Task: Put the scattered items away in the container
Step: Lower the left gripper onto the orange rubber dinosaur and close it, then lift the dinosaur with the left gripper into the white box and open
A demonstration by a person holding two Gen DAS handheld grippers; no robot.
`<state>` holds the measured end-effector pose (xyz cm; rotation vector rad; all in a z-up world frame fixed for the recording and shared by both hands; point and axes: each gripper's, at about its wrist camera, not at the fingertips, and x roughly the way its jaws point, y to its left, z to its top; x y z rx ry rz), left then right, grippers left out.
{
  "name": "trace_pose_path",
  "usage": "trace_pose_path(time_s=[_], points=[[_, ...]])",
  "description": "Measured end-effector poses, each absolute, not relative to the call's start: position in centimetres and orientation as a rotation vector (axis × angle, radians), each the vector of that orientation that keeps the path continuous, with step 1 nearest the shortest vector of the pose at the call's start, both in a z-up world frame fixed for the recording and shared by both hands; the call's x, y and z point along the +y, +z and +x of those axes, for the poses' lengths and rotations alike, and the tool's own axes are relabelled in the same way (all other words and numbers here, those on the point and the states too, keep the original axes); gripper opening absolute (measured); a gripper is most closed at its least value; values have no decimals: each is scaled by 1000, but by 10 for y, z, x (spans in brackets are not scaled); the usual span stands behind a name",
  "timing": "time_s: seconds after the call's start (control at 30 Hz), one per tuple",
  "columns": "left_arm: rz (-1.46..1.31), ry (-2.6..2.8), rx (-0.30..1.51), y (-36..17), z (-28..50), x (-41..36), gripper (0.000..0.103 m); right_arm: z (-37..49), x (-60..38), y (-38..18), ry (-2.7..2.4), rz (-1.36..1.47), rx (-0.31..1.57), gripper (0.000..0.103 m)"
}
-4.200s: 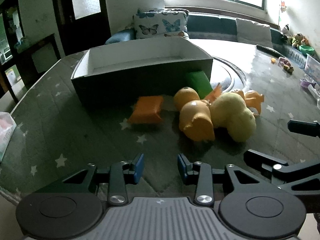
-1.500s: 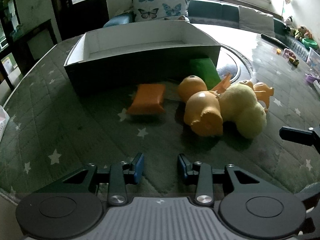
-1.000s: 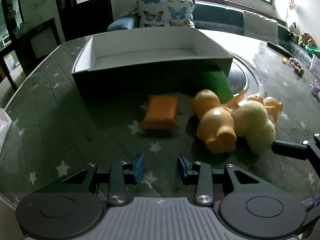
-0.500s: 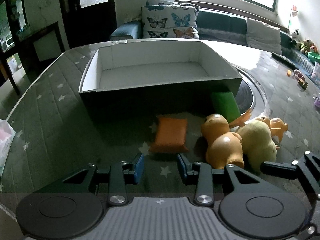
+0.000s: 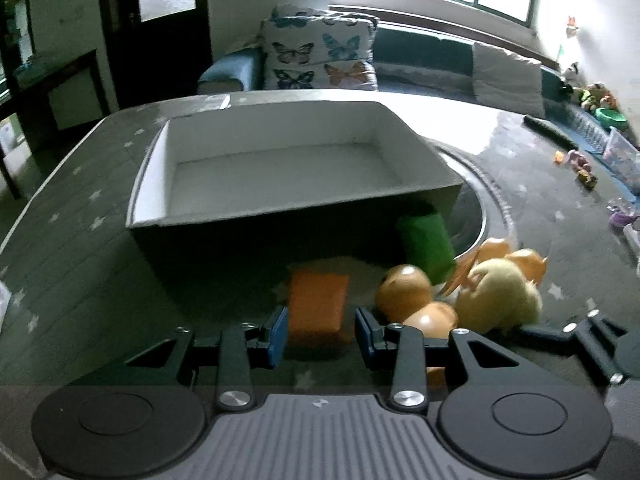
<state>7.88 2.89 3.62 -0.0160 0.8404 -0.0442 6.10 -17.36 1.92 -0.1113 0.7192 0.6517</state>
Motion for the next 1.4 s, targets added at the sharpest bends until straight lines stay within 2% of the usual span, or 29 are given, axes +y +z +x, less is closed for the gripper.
trace_pose_path(time_s=[0.3,0.67,1.1,1.4], points=[[-51,-167,862,43,104,16,40,78,-156,18,688,-71,743,81],[-140,-232,986,25,138,15,40,99,-161,7,674,3,809,52],[-161,-226,986,23,134,17,41,91,-166,6,691,39,812,51],[-177,-204,848,72,127,26,40,88,-162,46,737,1,686,51]])
